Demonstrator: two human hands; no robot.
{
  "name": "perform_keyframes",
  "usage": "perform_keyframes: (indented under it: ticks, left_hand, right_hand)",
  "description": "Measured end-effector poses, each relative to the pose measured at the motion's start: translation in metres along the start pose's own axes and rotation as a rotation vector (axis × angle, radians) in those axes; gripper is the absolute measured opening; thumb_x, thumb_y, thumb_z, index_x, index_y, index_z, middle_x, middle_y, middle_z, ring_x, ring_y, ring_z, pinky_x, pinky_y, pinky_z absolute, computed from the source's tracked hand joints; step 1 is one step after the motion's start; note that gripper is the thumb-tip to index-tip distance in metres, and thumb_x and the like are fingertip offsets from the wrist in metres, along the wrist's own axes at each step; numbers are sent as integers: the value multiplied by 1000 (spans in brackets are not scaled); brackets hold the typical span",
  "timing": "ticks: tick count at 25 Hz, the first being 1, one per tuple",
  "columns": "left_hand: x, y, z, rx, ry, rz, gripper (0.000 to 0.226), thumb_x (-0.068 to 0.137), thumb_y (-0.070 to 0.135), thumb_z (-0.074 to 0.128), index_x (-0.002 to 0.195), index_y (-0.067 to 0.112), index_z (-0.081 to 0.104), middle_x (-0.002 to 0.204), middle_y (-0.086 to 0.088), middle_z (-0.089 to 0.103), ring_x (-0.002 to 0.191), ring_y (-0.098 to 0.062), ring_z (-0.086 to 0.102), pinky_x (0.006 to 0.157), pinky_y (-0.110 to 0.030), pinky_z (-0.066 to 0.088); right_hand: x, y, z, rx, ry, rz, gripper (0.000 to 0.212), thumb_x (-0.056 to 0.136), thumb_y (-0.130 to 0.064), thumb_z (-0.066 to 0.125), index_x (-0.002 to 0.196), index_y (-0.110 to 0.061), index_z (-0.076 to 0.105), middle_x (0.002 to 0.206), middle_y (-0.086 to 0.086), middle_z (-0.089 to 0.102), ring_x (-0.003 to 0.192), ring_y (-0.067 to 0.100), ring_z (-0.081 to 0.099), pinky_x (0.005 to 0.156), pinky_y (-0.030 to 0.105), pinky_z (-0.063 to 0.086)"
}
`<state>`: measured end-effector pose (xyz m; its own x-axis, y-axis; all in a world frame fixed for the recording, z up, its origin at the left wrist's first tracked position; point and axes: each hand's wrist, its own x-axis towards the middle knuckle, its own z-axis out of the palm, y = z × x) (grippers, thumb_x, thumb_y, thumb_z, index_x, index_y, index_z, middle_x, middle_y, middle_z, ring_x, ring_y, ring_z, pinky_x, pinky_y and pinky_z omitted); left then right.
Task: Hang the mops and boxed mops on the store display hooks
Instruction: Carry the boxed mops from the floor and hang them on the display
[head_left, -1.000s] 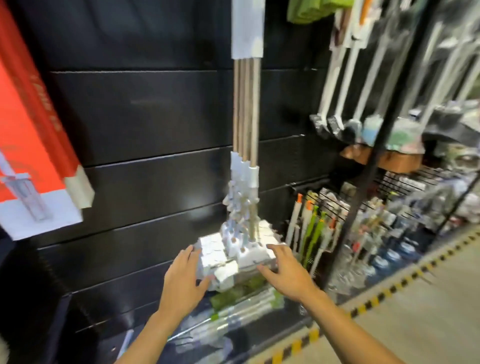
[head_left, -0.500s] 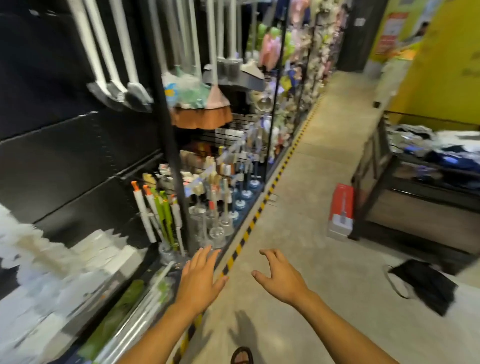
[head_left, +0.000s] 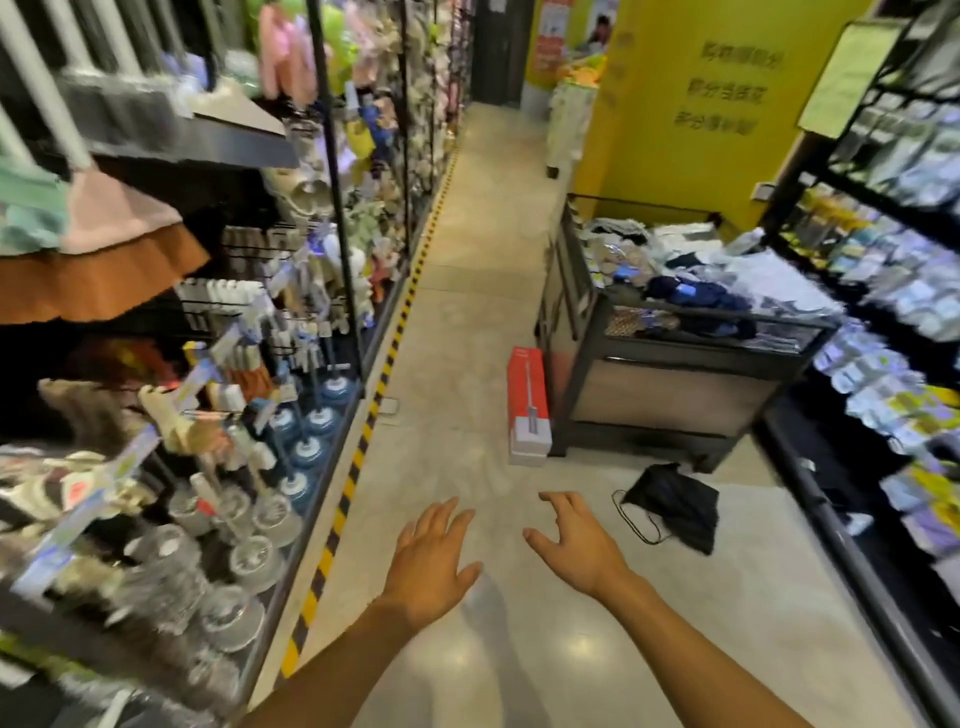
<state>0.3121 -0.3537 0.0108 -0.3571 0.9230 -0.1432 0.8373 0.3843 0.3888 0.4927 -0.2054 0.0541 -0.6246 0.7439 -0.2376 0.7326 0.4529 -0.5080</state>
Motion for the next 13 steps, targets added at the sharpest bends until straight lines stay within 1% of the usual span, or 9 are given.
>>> perform_keyframes:
  ticks: [2,5,6,9,13]
  left_hand:
    - [54,14,1,19,-29,41,75,101,61,43,164,34,15,175,5,4,163,-21,5,131,-46,11]
    - [130,32,4,25,-6,96,75,97,64,46,162,30,30,173,3,17,160,-27,19,129,-50,20]
    - [160,38,6,40,-27,100,75,98,63,48,162,30,29,173,2,17,160,-26,20,129,-49,21]
    - [243,48,10,54,-78,76,75,101,59,50,164,33,19,175,4,9,161,-21,13,128,-42,19]
    - [344,64,-1,13,-113,26,76,101,57,52,164,33,18,175,5,9,161,-20,13,127,-40,22]
  right_hand:
    - [34,20,-18,34,29,45,68,96,-56,59,154,-26,38,154,-3,38,132,19,52,107,34,48]
    - [91,51,-39,47,68,92,67,97,-55,58,154,-25,38,155,-2,38,136,20,49,110,35,46]
    - [116,63,-48,51,73,104,67,97,-55,58,154,-25,38,155,-2,38,137,20,48,110,35,46]
    - [188,95,-73,41,90,102,66,98,-54,57,154,-26,37,155,-3,38,138,19,46,108,34,45]
    - [287,129,-125,32,80,114,61,99,-50,59,152,-27,40,152,-2,44,136,18,49,104,31,45]
